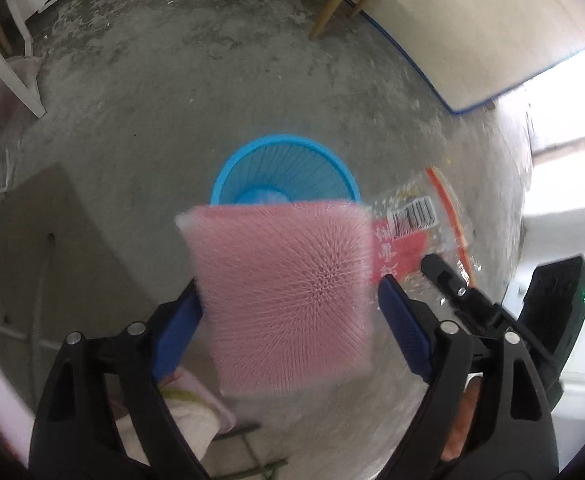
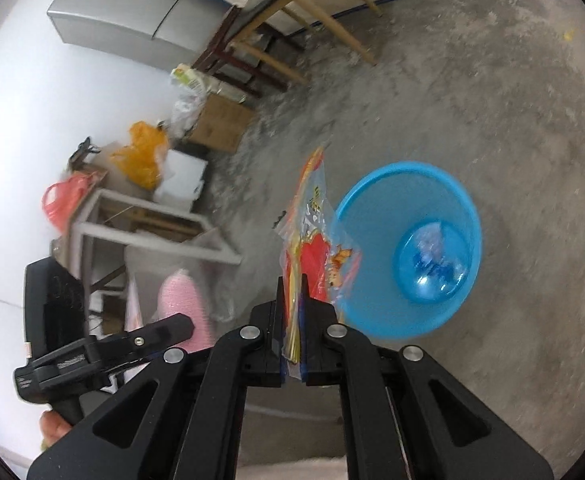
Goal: Collect trash
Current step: 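Carry the pink pad and clear bag over the blue wastebasket with both tools, then open both tools to drop the pad and bag into the wastebasket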
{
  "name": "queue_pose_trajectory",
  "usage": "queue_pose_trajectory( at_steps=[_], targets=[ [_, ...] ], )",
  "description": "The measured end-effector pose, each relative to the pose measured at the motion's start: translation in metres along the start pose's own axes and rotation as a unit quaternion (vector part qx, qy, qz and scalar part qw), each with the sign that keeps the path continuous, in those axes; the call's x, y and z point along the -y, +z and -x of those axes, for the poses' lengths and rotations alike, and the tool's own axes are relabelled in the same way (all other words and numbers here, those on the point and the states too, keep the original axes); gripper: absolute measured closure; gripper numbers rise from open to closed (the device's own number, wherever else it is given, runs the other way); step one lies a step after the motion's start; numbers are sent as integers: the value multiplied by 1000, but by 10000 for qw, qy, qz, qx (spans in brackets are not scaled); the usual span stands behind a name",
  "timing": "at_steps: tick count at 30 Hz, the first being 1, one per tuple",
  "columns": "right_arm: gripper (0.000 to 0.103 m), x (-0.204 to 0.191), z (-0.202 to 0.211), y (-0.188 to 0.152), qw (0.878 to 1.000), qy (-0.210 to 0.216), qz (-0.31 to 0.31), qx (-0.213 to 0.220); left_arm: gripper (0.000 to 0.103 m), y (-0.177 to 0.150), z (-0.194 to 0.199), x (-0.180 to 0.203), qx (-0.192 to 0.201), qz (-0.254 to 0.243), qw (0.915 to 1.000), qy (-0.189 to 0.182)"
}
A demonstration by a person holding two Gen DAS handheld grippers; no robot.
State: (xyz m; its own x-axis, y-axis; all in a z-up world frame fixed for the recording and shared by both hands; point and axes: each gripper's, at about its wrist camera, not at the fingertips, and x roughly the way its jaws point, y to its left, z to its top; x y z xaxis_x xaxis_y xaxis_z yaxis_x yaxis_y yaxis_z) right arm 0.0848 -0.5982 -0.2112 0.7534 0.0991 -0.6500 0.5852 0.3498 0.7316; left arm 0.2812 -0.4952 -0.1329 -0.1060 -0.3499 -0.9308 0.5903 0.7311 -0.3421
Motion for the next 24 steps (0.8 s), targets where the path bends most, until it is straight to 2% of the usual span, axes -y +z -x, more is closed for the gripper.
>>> queue_pose_trajectory(
  at_steps=[2, 4, 6, 9, 14, 20, 24],
  targets=[
    [89, 15, -14, 8, 9998, -148, -93, 55, 16, 9, -10, -3, 83, 141, 9999, -28],
    [59, 33, -30, 13, 9990, -382, -225, 71, 16, 16, -25, 3, -19, 138, 9999, -20],
    [58, 44, -35, 12, 9981, -550, -268, 73, 16, 14, -27, 6, -63, 23, 10000, 5],
    [56, 53, -31, 8, 9980, -524, -324, 124, 16, 4, -16, 6, 22, -263, 9996, -32],
    [54, 47, -9, -5, 9979, -615, -93, 187, 16, -10, 23, 7, 313, -613, 9976, 9],
    [40, 5, 48, -30, 9944, -671, 638, 518, 16, -42, 100, 10, 968, -1133, 9888, -8],
    [27, -45, 92, -59, 9838, -722, 1388, 878, 16, -82, 166, 2, 1528, -1326, 9792, -149]
  ],
)
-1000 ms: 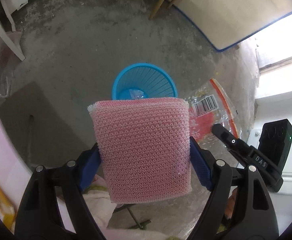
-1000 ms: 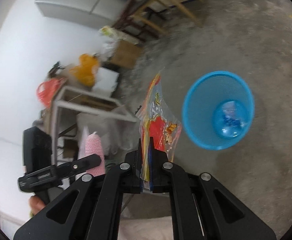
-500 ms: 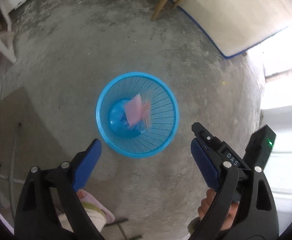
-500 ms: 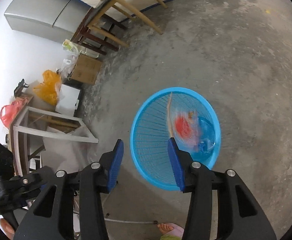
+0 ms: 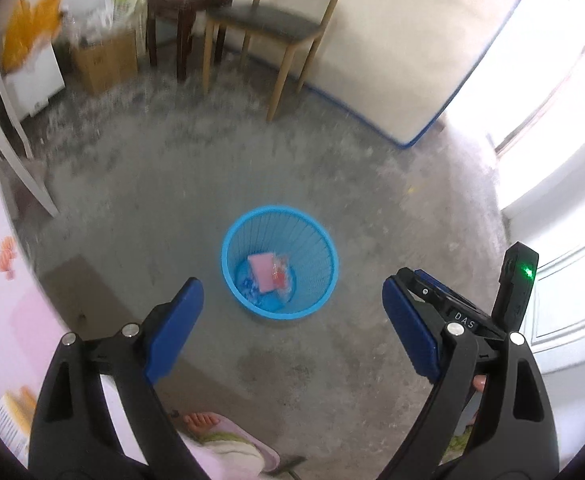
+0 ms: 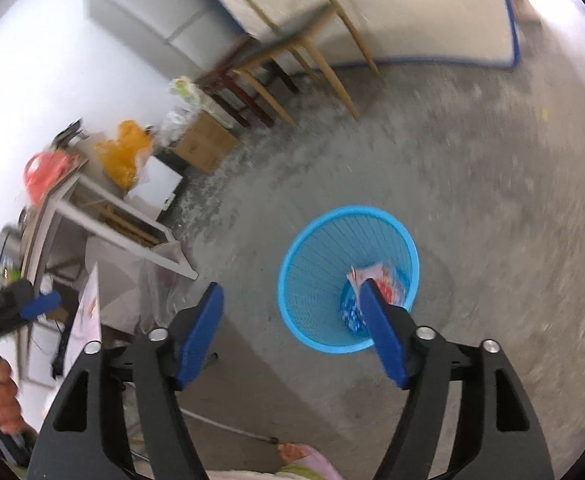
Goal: Collect trash
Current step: 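Open both tools to drop the pad and bag into the wastebasket, then move both tools back toward the trash pile on the table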
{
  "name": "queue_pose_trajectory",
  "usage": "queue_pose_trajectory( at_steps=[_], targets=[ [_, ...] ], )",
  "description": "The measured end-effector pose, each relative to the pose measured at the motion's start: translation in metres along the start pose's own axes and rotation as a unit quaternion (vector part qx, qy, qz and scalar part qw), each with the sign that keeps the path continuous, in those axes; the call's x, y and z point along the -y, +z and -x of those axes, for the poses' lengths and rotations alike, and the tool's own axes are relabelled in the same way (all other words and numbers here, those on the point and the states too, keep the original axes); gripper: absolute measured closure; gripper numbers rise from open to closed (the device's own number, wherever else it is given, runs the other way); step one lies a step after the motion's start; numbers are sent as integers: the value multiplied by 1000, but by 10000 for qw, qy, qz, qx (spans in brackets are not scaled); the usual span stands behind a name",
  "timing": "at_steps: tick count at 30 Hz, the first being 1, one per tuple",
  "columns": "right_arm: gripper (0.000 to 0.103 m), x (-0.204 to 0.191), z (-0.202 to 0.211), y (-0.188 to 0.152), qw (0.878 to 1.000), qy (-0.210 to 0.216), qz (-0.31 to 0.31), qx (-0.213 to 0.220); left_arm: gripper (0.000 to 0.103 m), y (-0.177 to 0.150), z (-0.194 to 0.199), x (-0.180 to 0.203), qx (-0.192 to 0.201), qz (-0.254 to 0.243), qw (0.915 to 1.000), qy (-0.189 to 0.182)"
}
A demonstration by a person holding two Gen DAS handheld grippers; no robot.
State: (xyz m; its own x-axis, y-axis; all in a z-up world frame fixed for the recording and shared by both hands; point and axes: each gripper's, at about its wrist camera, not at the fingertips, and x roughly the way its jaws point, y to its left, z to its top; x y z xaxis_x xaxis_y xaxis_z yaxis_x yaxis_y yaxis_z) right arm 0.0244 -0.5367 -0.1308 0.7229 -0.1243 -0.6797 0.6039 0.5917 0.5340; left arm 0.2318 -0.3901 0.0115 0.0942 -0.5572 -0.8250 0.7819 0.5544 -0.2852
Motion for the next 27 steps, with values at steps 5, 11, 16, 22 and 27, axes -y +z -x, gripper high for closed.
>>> queue_pose_trajectory(
  at_steps=[5, 11, 16, 22, 27],
  targets=[
    [14, -66, 63, -18, 9943, -23, 920, 543, 13, -48, 85, -12, 627, 232, 9976, -194],
    [7, -139, 119, -41, 9770, -2, 1830, 1095, 13, -113, 157, -39, 1255, 712, 9895, 45],
    [7, -202, 143, -64, 9602, 138, 2482, 1278, 13, -175, 213, -71, 1813, 1392, 9727, 395],
    [6, -281, 155, -106, 9352, 276, 3247, 1385, 13, -241, 259, -90, 2179, 1622, 9558, 1128],
    [6, -337, 155, -145, 9116, 425, 3849, 1384, 9, -289, 290, -114, 2430, 2059, 9343, 1601]
  ],
)
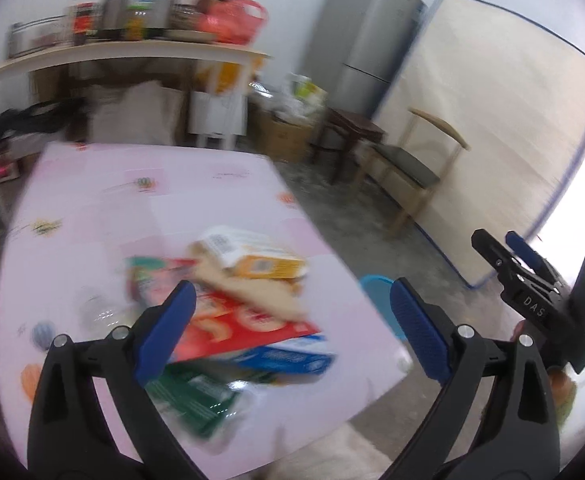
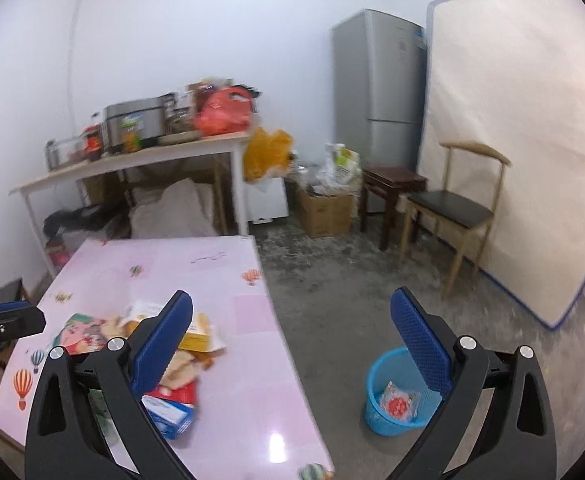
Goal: Collect trash
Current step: 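Move both tools back toward the trash pile on the table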
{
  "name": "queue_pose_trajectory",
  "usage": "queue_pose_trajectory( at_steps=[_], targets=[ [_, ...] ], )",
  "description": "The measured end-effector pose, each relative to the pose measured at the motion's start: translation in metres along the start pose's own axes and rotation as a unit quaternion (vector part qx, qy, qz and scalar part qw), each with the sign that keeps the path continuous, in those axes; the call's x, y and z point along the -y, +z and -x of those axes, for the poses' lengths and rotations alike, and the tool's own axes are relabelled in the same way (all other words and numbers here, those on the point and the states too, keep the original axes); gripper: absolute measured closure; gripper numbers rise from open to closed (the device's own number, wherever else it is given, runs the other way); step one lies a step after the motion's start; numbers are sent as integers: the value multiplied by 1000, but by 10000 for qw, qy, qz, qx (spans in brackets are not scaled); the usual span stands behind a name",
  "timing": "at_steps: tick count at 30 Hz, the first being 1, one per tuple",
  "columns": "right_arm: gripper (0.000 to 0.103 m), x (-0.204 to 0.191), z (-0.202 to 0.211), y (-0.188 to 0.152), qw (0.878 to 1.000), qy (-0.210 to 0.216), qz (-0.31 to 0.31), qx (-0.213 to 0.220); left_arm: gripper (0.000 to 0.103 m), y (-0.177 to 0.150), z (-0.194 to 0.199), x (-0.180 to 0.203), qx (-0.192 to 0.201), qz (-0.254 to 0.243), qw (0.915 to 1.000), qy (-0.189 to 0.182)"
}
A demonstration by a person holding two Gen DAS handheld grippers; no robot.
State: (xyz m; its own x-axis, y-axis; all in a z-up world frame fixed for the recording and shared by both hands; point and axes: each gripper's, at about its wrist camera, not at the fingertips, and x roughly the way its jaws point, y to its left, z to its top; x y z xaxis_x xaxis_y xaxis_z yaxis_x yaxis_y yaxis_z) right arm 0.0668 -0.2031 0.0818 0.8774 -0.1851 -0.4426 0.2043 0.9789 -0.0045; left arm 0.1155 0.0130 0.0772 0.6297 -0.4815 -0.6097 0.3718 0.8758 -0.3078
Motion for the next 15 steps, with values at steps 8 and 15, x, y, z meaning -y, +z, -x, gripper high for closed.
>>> queue_pose_trajectory(
  at_steps=[8, 15],
  targets=[
    [6, -75, 2, -1, 9947, 933, 407, -114, 9, -34, 36, -67, 165, 616, 9962, 589],
    [6, -96, -1, -16, 9880, 1435, 394, -422, 9, -80, 51, -110, 217, 1297, 9892, 643]
  ],
)
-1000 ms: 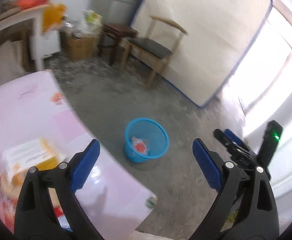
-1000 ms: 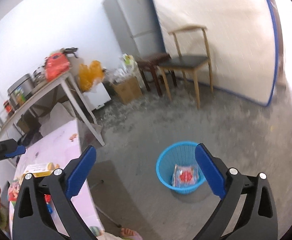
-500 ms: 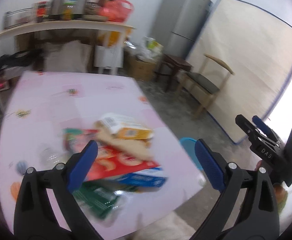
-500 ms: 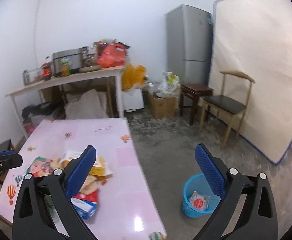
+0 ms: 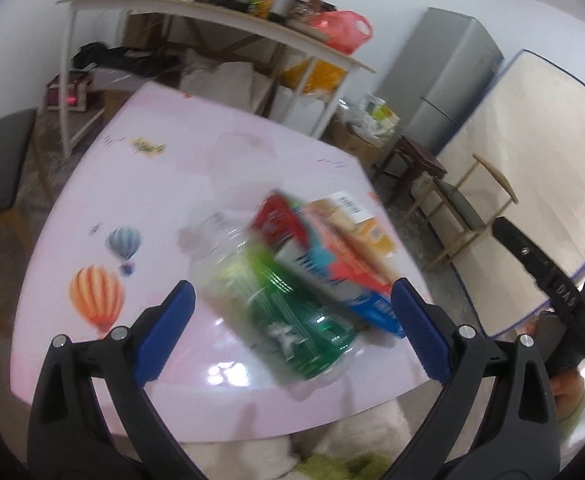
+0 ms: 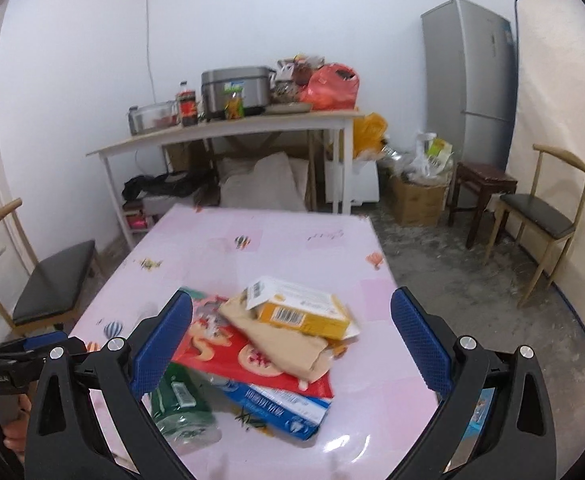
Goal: Collect trash
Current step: 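Move both tools back toward the trash pile on the table, then close the right tool on the yellow-and-white Calcitriol capsule box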
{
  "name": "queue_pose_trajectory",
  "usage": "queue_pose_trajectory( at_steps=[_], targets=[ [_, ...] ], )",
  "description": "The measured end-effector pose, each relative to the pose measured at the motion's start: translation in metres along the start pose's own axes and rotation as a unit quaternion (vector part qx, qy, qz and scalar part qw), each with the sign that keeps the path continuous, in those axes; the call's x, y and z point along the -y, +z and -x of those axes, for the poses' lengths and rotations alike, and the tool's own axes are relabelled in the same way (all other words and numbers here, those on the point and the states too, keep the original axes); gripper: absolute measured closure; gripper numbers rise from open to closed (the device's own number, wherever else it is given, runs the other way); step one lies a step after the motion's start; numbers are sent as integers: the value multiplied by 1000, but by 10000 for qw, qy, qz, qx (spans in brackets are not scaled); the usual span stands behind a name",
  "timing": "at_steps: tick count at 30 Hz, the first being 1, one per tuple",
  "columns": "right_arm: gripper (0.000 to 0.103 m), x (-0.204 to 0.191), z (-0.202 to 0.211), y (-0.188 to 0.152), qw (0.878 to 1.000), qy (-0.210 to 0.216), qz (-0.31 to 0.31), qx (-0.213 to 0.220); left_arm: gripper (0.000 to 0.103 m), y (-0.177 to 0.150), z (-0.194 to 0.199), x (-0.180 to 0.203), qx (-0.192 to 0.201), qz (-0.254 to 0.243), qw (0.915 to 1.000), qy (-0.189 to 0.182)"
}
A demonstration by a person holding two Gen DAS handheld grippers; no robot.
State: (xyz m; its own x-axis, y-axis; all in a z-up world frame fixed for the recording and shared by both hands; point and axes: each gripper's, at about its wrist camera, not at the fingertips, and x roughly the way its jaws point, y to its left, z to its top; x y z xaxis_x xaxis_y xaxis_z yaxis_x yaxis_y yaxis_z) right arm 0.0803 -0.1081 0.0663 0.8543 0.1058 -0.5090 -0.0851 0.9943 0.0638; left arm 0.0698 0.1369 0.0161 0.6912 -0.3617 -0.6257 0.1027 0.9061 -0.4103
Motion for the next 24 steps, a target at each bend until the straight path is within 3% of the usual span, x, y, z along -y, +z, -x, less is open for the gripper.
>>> queue_pose_trajectory(
  at_steps=[5, 10, 16, 24],
  targets=[
    [7, 0, -1, -13, 9995, -145, 165, -210, 9, -33, 2, -34, 38, 211, 9996, 173],
    [7, 19, -10, -24, 9981, -71, -192, -576, 9, -43, -6, -46, -90, 176, 9993, 330],
    [7, 40, -29, -26, 9921, 414, -703, -950, 9, -31, -4, -22, 267, -322, 9986, 311],
    [7, 61, -52, -18, 9833, 869, -1191, -1063, 9, -9, -17, 5, 379, -874, 9950, 286]
  ],
)
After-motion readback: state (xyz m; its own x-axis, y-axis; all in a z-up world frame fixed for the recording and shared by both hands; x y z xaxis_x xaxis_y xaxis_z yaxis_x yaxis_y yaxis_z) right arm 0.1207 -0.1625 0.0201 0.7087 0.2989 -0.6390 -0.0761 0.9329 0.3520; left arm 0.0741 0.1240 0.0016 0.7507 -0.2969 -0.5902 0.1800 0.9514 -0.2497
